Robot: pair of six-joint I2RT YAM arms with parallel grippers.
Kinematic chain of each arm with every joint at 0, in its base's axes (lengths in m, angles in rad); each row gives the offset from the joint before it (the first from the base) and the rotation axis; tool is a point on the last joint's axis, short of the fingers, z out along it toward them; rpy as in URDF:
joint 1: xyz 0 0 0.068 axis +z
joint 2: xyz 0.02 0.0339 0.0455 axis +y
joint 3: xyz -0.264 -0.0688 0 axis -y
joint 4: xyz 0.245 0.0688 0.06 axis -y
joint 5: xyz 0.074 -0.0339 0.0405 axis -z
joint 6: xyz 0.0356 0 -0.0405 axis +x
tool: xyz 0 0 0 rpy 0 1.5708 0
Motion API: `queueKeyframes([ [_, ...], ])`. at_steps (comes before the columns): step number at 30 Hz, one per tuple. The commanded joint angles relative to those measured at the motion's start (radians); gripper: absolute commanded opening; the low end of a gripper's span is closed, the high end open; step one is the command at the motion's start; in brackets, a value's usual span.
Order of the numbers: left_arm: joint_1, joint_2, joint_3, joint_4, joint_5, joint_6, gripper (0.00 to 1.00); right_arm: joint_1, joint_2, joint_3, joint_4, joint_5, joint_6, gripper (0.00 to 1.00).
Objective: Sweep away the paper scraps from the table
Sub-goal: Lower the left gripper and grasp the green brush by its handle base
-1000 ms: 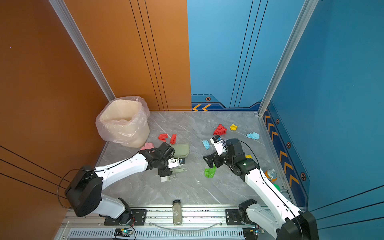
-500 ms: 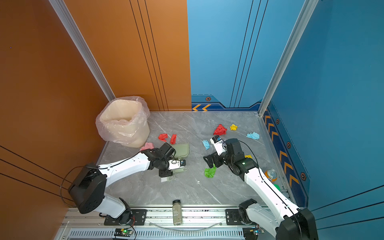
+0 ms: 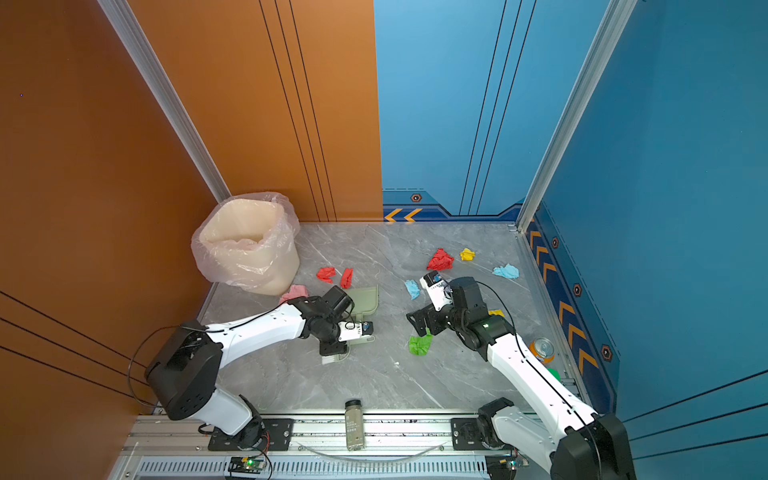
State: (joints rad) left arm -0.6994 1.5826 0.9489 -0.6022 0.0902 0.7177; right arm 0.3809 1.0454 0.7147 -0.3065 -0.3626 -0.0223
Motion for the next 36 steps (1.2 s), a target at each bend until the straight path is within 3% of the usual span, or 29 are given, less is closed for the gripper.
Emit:
queueKeyframes([
  [1, 0.012, 0.018, 0.032, -0.043, 0.036, -0.004, 0.50, 0.007, 0.008, -0.007, -0.002, 0.011, 0.005, 1.00],
  [36, 0.043, 0.086, 0.057, -0.043, 0.031, 0.000, 0.50, 0.004, 0.070, -0.003, 0.015, 0.004, -0.005, 1.00],
])
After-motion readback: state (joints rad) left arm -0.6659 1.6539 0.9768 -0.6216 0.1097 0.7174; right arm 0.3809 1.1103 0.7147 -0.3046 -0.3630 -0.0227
